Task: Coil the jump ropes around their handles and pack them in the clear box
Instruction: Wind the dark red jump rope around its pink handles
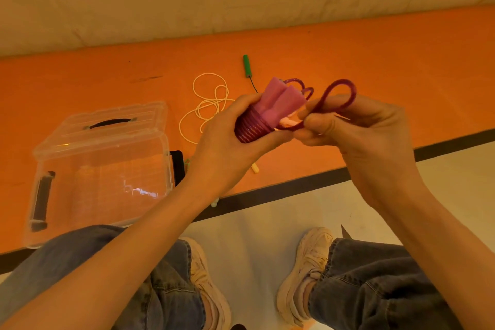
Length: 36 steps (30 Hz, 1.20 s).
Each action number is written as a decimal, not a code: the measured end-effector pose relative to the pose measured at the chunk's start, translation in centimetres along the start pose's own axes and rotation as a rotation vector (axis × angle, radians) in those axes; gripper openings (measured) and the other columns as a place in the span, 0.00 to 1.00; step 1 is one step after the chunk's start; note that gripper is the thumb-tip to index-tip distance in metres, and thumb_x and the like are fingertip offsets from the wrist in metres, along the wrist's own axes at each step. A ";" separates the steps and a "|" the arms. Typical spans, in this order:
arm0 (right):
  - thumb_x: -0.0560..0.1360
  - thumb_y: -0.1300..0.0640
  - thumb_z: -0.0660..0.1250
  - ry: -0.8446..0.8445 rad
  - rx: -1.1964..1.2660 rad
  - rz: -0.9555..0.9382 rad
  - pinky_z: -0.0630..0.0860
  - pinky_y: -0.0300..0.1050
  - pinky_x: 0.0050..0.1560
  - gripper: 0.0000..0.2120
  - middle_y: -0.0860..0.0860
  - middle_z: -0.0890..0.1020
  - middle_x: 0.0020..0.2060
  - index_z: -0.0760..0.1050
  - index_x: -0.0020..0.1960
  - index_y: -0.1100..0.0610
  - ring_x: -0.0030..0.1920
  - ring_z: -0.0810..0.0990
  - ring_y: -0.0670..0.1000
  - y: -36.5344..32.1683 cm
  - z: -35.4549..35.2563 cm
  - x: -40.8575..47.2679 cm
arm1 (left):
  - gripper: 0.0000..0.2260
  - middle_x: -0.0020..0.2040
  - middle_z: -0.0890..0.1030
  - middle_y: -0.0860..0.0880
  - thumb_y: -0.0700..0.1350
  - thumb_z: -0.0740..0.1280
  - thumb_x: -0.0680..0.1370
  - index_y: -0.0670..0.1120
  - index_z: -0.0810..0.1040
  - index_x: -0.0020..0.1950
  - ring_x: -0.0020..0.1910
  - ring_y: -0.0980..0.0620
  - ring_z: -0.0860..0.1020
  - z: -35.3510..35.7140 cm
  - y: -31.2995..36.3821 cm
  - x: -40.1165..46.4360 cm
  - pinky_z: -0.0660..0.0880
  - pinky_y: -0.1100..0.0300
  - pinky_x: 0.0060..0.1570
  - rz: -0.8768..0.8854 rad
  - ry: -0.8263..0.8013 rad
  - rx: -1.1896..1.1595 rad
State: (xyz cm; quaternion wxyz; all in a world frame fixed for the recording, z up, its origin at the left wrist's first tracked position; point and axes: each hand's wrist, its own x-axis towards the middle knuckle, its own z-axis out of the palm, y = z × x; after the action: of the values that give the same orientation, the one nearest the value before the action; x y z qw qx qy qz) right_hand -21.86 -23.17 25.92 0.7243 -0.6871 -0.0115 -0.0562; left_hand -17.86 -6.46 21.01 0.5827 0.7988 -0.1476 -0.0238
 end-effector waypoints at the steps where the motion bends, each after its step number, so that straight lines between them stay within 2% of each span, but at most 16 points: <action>1: 0.61 0.54 0.73 0.015 0.017 0.027 0.80 0.39 0.36 0.11 0.51 0.85 0.36 0.84 0.43 0.55 0.34 0.84 0.49 -0.1 -0.1 0.1 | 0.20 0.44 0.79 0.51 0.54 0.75 0.70 0.54 0.77 0.59 0.39 0.51 0.77 -0.1 0.2 0.0 0.75 0.47 0.42 -0.016 0.002 -0.051; 3: 0.59 0.52 0.73 0.031 0.061 0.098 0.79 0.38 0.35 0.10 0.52 0.85 0.34 0.85 0.40 0.52 0.31 0.82 0.48 -0.2 -0.3 0.2 | 0.17 0.42 0.78 0.50 0.56 0.74 0.69 0.57 0.77 0.56 0.39 0.47 0.77 -0.1 0.3 0.0 0.75 0.45 0.41 -0.056 0.004 -0.140; 5: 0.58 0.52 0.72 0.017 0.095 0.174 0.79 0.37 0.34 0.10 0.53 0.84 0.33 0.85 0.38 0.51 0.30 0.81 0.48 -0.3 -0.3 0.4 | 0.18 0.42 0.79 0.49 0.58 0.73 0.68 0.58 0.77 0.56 0.39 0.45 0.79 0.0 0.2 -0.2 0.77 0.48 0.39 -0.081 -0.007 -0.202; 7: 0.57 0.52 0.72 -0.006 0.107 0.234 0.78 0.37 0.33 0.10 0.54 0.83 0.33 0.85 0.37 0.52 0.29 0.81 0.47 -0.5 -0.3 0.4 | 0.16 0.40 0.79 0.48 0.55 0.73 0.71 0.55 0.77 0.55 0.36 0.48 0.79 0.2 0.2 -0.4 0.77 0.57 0.35 -0.099 -0.018 -0.262; 10: 0.55 0.52 0.72 -0.020 0.128 0.300 0.78 0.37 0.32 0.10 0.54 0.82 0.32 0.85 0.35 0.54 0.27 0.79 0.46 -0.8 -0.2 0.4 | 0.14 0.37 0.80 0.55 0.54 0.68 0.71 0.54 0.76 0.55 0.34 0.57 0.79 0.3 0.4 -0.5 0.76 0.67 0.34 -0.138 -0.020 -0.371; 15: 0.53 0.55 0.73 -0.050 0.145 0.408 0.79 0.37 0.31 0.12 0.55 0.82 0.30 0.84 0.35 0.59 0.26 0.79 0.47 -0.8 -0.2 0.5 | 0.12 0.38 0.80 0.54 0.53 0.67 0.73 0.54 0.76 0.55 0.35 0.54 0.79 0.5 0.3 -0.5 0.77 0.65 0.36 -0.072 0.022 -0.379; 20: 0.58 0.58 0.72 -0.105 0.089 0.482 0.80 0.38 0.33 0.08 0.56 0.80 0.28 0.83 0.36 0.59 0.26 0.79 0.48 -0.7 -0.1 0.3 | 0.14 0.42 0.79 0.48 0.54 0.69 0.74 0.55 0.76 0.58 0.37 0.51 0.79 0.7 0.1 -0.6 0.77 0.64 0.36 -0.012 0.043 -0.342; 25: 0.59 0.58 0.72 -0.134 0.103 0.552 0.80 0.39 0.32 0.11 0.54 0.80 0.28 0.82 0.39 0.63 0.25 0.77 0.46 -0.5 0.1 0.4 | 0.15 0.46 0.79 0.45 0.56 0.67 0.72 0.57 0.77 0.58 0.38 0.45 0.79 0.8 0.3 -0.8 0.77 0.63 0.35 0.021 0.039 -0.345; 27: 0.60 0.58 0.71 -0.126 0.130 0.584 0.80 0.38 0.31 0.10 0.54 0.81 0.28 0.83 0.39 0.62 0.25 0.77 0.46 -0.4 -0.1 0.6 | 0.14 0.47 0.79 0.46 0.56 0.67 0.72 0.60 0.77 0.58 0.40 0.42 0.79 0.8 0.3 -0.9 0.77 0.63 0.36 0.036 0.035 -0.343; 29: 0.60 0.58 0.71 -0.107 0.166 0.608 0.79 0.37 0.29 0.08 0.55 0.80 0.29 0.84 0.37 0.60 0.25 0.78 0.46 -0.4 -0.4 0.8 | 0.14 0.47 0.80 0.51 0.56 0.67 0.72 0.63 0.76 0.57 0.41 0.44 0.80 0.5 0.3 -0.9 0.77 0.63 0.38 0.050 0.024 -0.334; 31: 0.60 0.58 0.70 -0.101 0.201 0.621 0.79 0.36 0.29 0.07 0.55 0.80 0.29 0.84 0.36 0.59 0.25 0.78 0.45 -0.4 -0.7 0.9 | 0.15 0.48 0.80 0.54 0.55 0.67 0.72 0.61 0.75 0.59 0.43 0.47 0.80 0.2 0.3 -1.0 0.77 0.63 0.40 0.050 0.007 -0.325; 34: 0.58 0.57 0.72 -0.126 0.239 0.640 0.78 0.36 0.28 0.08 0.55 0.80 0.29 0.84 0.35 0.59 0.25 0.77 0.45 -0.3 -1.0 0.9 | 0.16 0.51 0.78 0.52 0.52 0.67 0.73 0.58 0.74 0.61 0.46 0.54 0.78 0.2 0.4 -1.0 0.76 0.67 0.42 0.119 -0.034 -0.266; 36: 0.54 0.56 0.73 -0.133 0.265 0.646 0.78 0.35 0.27 0.10 0.53 0.80 0.29 0.84 0.35 0.58 0.24 0.77 0.44 -0.3 -1.1 1.0 | 0.17 0.52 0.78 0.51 0.52 0.67 0.73 0.58 0.73 0.62 0.47 0.54 0.78 0.2 0.5 -1.0 0.75 0.69 0.43 0.136 -0.053 -0.243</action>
State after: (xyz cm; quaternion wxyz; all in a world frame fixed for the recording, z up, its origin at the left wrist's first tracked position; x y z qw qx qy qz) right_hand -20.96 -24.37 26.25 0.7853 -0.5574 0.1520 0.2225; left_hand -18.94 -6.53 21.26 0.6712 0.7098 -0.2127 -0.0231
